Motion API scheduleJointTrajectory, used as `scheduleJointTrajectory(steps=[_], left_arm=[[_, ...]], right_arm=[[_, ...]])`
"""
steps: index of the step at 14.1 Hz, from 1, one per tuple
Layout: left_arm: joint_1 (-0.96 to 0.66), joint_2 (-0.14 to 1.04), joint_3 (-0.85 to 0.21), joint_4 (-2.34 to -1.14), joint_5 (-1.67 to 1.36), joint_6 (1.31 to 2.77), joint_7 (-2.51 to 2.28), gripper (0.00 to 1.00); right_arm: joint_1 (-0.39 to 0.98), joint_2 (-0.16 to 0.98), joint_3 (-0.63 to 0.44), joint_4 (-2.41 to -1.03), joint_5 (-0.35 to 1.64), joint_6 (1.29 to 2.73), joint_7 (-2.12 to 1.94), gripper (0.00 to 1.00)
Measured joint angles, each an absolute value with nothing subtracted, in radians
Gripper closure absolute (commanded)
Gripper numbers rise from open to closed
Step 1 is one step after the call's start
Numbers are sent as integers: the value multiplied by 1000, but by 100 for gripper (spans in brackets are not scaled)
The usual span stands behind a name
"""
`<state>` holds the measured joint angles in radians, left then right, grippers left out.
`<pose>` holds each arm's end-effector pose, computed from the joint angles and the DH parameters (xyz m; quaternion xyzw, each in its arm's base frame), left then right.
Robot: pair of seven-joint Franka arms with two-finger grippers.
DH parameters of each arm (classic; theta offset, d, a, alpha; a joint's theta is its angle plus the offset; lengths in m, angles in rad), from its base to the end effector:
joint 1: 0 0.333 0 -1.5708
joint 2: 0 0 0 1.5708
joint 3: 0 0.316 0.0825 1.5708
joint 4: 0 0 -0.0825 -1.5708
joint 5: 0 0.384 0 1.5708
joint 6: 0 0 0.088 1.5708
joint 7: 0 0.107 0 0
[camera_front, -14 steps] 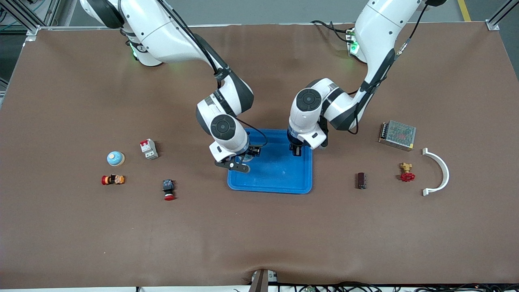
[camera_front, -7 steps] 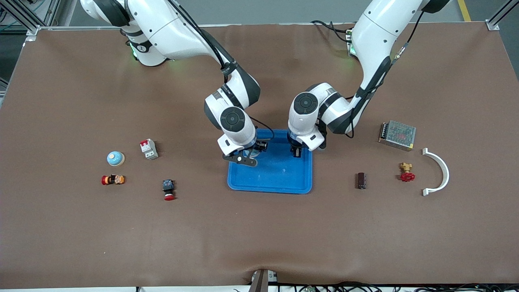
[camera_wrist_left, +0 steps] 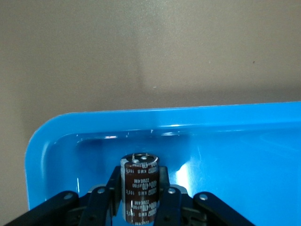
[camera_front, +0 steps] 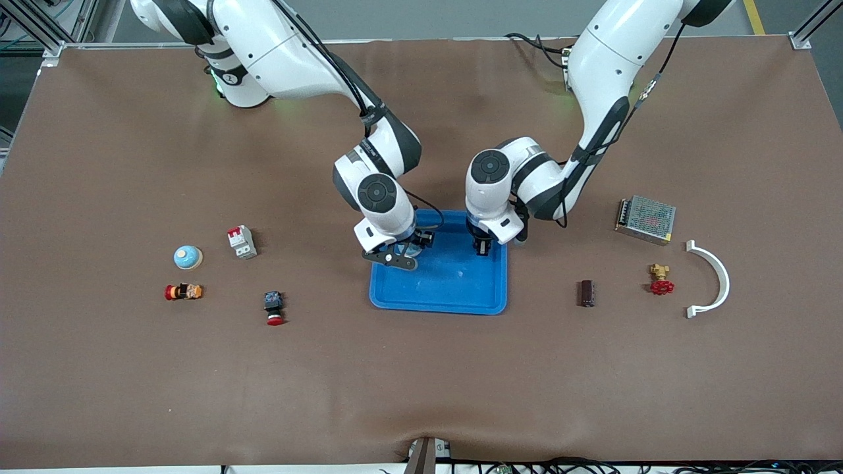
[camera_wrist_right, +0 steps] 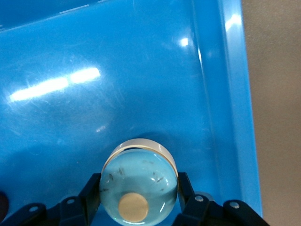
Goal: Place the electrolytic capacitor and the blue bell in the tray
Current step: 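Lower both items into the tray and open both grippers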
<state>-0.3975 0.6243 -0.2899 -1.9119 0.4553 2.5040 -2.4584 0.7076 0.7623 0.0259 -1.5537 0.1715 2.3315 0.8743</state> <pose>0.4859 -0.3946 0.1774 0.7452 0.6648 0.0513 0.0082 0.5242 0.4727 0.1996 -0.9886 0.1321 0.0462 0.0550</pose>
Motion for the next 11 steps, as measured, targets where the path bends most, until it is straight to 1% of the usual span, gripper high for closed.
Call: scheduleJointTrajectory(steps=[1,2,3,5,7,11], left_arm=[[-398,624,-290,-1912,463,2504,-2459,62],[-399,624,-291,-1912,468,2504,-2459,37],[-399,625,-290,-1911,470,2505,-2460,8],[-396,625,-289,-1909,472,2509,-2460,7],[-391,625,-286,-1907,474,2512,-2460,0],[-373,615,-284,-1886,478,2510,-2440,0]], right_arm=[[710,762,26,-1554,171,2332,874,43],[713,762,26,-1555,171,2332,874,43],[715,762,26,-1555,171,2335,874,43],[720,763,26,-1556,171,2347,874,43],[723,764,26,-1556,171,2350,874,43],[725,767,26,-1558,171,2357,874,42]])
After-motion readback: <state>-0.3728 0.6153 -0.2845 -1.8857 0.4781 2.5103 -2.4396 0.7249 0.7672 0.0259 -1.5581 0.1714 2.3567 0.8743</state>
